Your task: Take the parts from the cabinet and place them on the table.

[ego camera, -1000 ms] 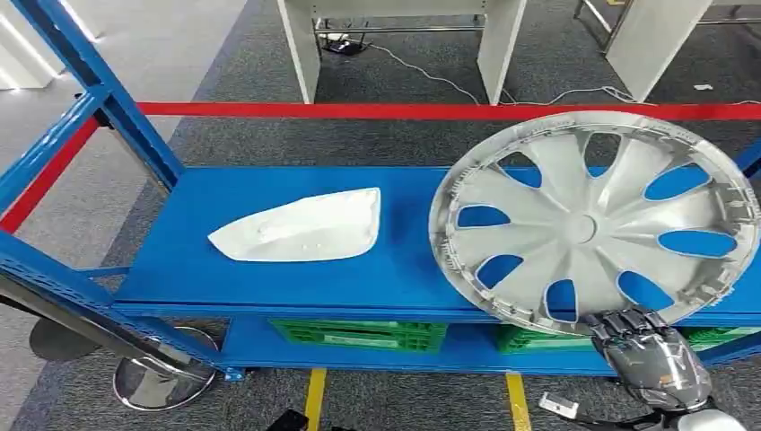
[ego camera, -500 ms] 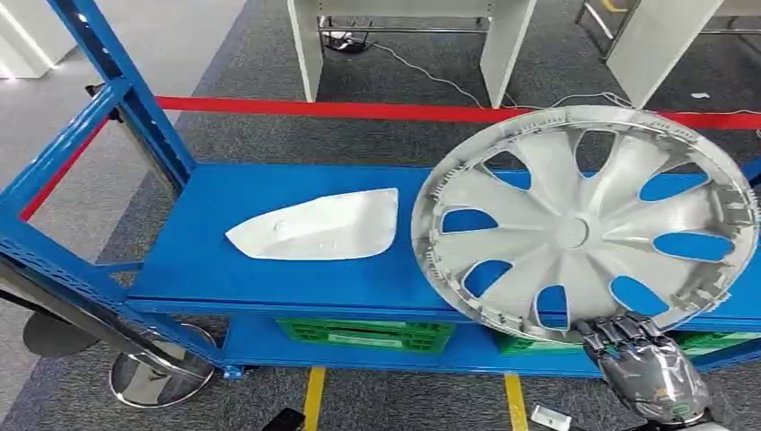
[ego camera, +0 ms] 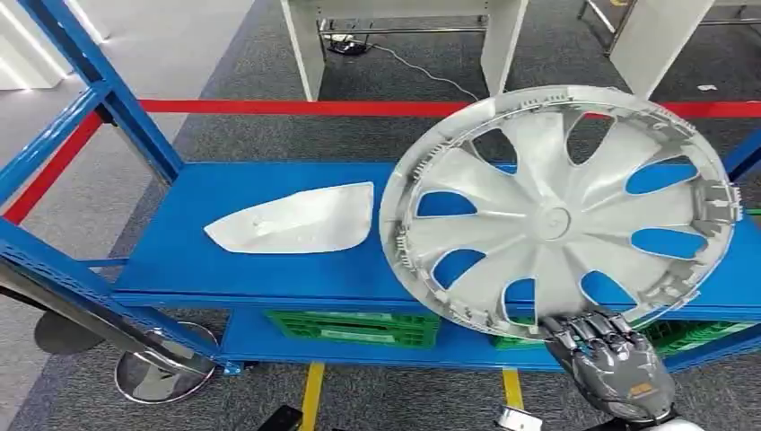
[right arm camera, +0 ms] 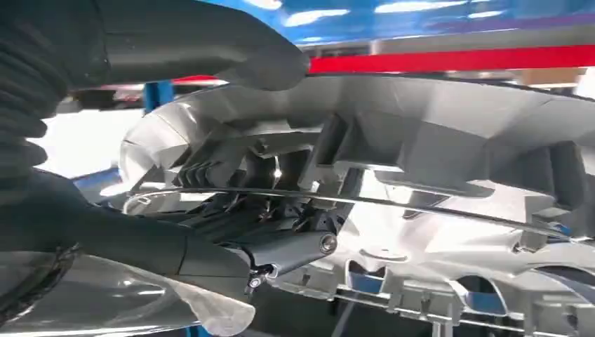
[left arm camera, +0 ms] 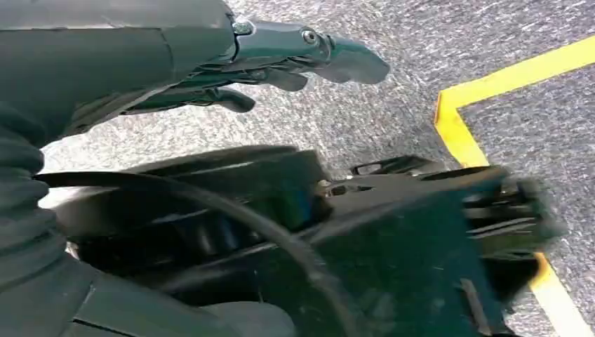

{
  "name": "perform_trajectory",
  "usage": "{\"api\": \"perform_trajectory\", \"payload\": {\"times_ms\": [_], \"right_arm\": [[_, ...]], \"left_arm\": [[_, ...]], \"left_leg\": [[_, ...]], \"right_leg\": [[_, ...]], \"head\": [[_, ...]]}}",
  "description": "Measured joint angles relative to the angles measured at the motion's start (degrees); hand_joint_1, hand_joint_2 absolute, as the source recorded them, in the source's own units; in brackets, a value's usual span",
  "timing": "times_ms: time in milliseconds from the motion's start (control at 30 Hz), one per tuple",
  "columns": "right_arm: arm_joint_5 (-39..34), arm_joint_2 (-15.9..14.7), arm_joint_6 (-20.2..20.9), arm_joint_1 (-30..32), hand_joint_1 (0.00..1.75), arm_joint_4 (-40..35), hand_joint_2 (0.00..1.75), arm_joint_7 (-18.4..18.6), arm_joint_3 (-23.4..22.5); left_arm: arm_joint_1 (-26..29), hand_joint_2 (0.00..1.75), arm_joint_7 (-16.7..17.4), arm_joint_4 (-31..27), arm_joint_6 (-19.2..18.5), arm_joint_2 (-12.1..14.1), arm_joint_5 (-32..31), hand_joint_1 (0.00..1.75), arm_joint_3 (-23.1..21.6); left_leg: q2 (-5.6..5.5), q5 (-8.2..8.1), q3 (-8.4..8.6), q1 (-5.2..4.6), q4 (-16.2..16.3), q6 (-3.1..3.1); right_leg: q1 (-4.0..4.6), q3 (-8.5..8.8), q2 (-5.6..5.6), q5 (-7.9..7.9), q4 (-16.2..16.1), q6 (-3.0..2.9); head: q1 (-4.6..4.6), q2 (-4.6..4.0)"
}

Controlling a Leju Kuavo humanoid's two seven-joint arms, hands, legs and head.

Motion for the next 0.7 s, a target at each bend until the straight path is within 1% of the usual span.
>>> {"api": "perform_trajectory", "payload": {"times_ms": [33,67,100,133,167,200,233,267,300,333,367,400,433,467,500,533,567,600,633,667,700], "right_arm": [[-0.51,0.3,-0.02,0.02,1.75,0.0,1.75,-0.33,0.26],[-0.64,0.57,-0.04,0.02,1.75,0.0,1.75,-0.46,0.57],[-0.64,0.97,-0.07,0.08,1.75,0.0,1.75,-0.55,0.88],[-0.68,1.27,-0.09,0.01,1.75,0.0,1.75,-0.72,1.16],[-0.88,1.82,-0.09,0.03,1.75,0.0,1.75,-1.3,1.56],[-1.08,2.41,-0.11,0.14,1.75,0.0,1.75,-1.84,2.08],[-1.16,2.99,-0.13,0.23,1.75,-0.04,1.75,-2.38,2.41],[-1.23,3.15,-0.13,0.45,1.75,-0.07,1.75,-2.52,2.52],[-1.27,3.43,-0.22,0.52,1.75,-0.11,1.75,-2.52,2.63],[-1.25,3.76,-0.26,0.52,1.75,-0.11,1.75,-2.65,2.93],[-1.32,3.91,-0.26,0.57,1.75,-0.11,1.75,-2.78,3.15],[-1.62,4.3,-0.26,0.67,1.75,-0.15,1.75,-3.78,3.32],[-1.82,4.97,-0.26,0.81,1.75,-0.17,1.75,-4.8,3.39],[-1.86,5.51,-0.26,1.09,1.75,-0.35,1.75,-6.13,3.37],[-1.89,6.23,-0.26,1.32,1.75,-0.64,1.75,-7.16,3.35],[-1.86,7.07,-0.26,1.48,1.75,-1.07,1.75,-8.24,3.3],[-1.8,7.82,-0.26,1.6,1.75,-1.44,1.75,-8.92,3.3],[-1.75,8.4,-0.26,1.56,1.75,-1.68,1.75,-9.16,3.3],[-1.71,9.11,-0.28,1.65,1.75,-2.07,1.75,-9.47,3.32],[-1.73,9.42,-0.31,1.81,1.75,-2.27,1.75,-9.75,3.3],[-1.95,9.83,-0.33,1.93,1.75,-2.53,1.75,-10.38,3.3]], "left_arm": [[-0.09,1.75,0.0,0.0,0.0,0.07,-0.13,0.0,0.0],[-0.21,1.75,-0.07,0.0,0.04,0.18,-0.41,0.0,0.0],[-0.38,1.75,-0.13,0.0,0.13,0.4,-0.53,0.0,0.0],[-0.43,1.75,-0.24,0.0,0.2,0.37,-0.63,0.0,0.0],[-0.44,1.75,-0.33,0.0,0.26,0.42,-0.68,0.0,0.0],[-0.35,1.75,-0.39,0.0,0.35,0.52,-0.79,0.0,0.0],[-0.28,1.75,-0.44,0.0,0.37,0.57,-0.88,0.0,0.02],[-0.4,1.75,-0.48,0.0,0.37,0.57,-0.9,0.0,0.02],[-0.53,1.75,-0.53,0.0,0.37,0.57,-0.92,0.0,0.02],[-0.59,1.75,-0.59,0.0,0.37,0.57,-0.96,0.0,0.02],[-0.57,1.75,-0.64,0.0,0.37,0.57,-1.01,0.0,0.02],[-0.52,1.75,-0.7,0.0,0.4,0.59,-1.09,0.0,0.02],[-0.47,1.75,-0.85,0.0,0.46,0.66,-1.14,0.0,0.02],[-0.47,1.75,-0.99,0.0,0.55,0.66,-1.14,0.0,0.02],[-0.48,1.75,-1.01,0.0,0.57,0.66,-1.14,0.0,0.02],[-0.49,1.75,-1.01,0.0,0.61,0.66,-1.14,0.0,0.02],[-0.53,1.75,-1.01,0.0,0.66,0.66,-1.14,0.0,0.02],[-0.57,1.75,-1.01,0.0,0.7,0.72,-1.14,0.0,0.04],[-0.6,1.75,-1.03,0.0,0.72,0.77,-1.14,0.0,0.04],[-0.58,1.75,-1.03,0.0,0.88,0.79,-1.09,0.0,0.04],[-0.57,1.75,-1.01,0.0,1.05,0.85,-0.75,0.0,0.13]], "left_leg": [[-0.01,2.24,2.88,-0.15,-5.17,0.55],[-0.04,4.01,5.86,-0.41,-10.46,1.24],[-0.01,3.18,6.77,-0.55,-12.56,1.8],[0.01,3.71,6.34,-0.68,-12.65,1.48],[-0.01,3.89,6.14,-0.82,-12.63,1.51],[-0.01,4.17,6.1,-1.02,-12.62,1.63],[0.01,4.86,6.04,-0.9,-13.24,1.93],[0.34,5.69,5.95,-0.43,-13.74,2.02],[0.34,6.16,5.3,-0.39,-13.75,2.48],[0.37,6.6,4.62,-0.36,-13.71,2.69],[0.4,7.14,3.86,-0.4,-13.69,2.7],[0.47,7.71,2.99,-0.41,-13.65,2.69],[0.51,8.25,2.31,-0.4,-13.61,2.59],[0.54,8.76,1.6,-0.35,-13.59,2.44],[0.54,9.21,0.99,-0.28,-13.51,2.22],[0.54,9.59,0.42,-0.15,-13.34,1.94],[0.53,9.9,-0.12,-0.05,-13.03,1.59],[0.51,10.13,-0.46,-0.22,-12.66,1.23],[0.58,10.45,-0.87,-0.44,-12.41,0.88],[0.56,10.96,-0.84,-0.55,-12.37,0.61],[0.54,11.36,-0.9,-0.42,-12.45,0.4]], "right_leg": [[0.12,-0.12,0.04,0.19,0.0,0.05],[0.19,-0.23,0.06,0.43,0.0,0.12],[0.47,-0.49,0.02,0.67,0.11,0.42],[0.28,-0.72,0.01,0.94,0.14,0.74],[0.11,-0.86,-0.06,1.25,0.11,1.13],[-0.05,-0.8,-0.1,1.61,-0.08,1.52],[0.07,-0.79,-0.06,2.01,-0.26,2.01],[-0.1,-1.19,0.08,0.83,0.4,2.12],[-0.08,-2.47,0.03,-1.73,2.07,2.4],[-0.16,-3.56,0.06,-4.86,5.75,2.66],[-0.3,-5.03,0.05,-7.8,10.55,2.91],[-0.34,-6.19,0.04,-9.99,15.06,3.21],[-0.38,-6.18,0.03,-10.32,16.99,3.4],[-0.46,-4.92,0.02,-9.22,16.39,3.51],[-0.53,-2.69,0.01,-7.28,13.71,3.56],[-0.61,0.5,-0.01,-5.3,9.28,3.6],[-0.77,4.47,-0.08,-4.12,3.66,3.75],[-0.83,6.48,-0.11,-5.95,-0.26,3.9],[-0.44,7.91,0.33,-5.85,-1.37,2.98],[-0.51,6.97,0.22,-5.8,-1.44,2.65],[-0.32,6.59,0.28,-5.65,-1.2,2.2]], "head": [[0.0,0.0],[0.0,0.0],[0.18,0.0],[0.0,0.0],[0.09,0.0],[0.02,0.0],[0.06,0.0],[0.07,0.0],[0.22,0.0],[0.44,0.0],[0.37,0.0],[0.35,0.0],[0.39,0.0],[0.37,0.0],[0.39,0.0],[0.35,0.0],[0.37,0.0],[0.39,0.0],[0.25,0.0],[0.13,0.0],[0.09,0.0]]}}
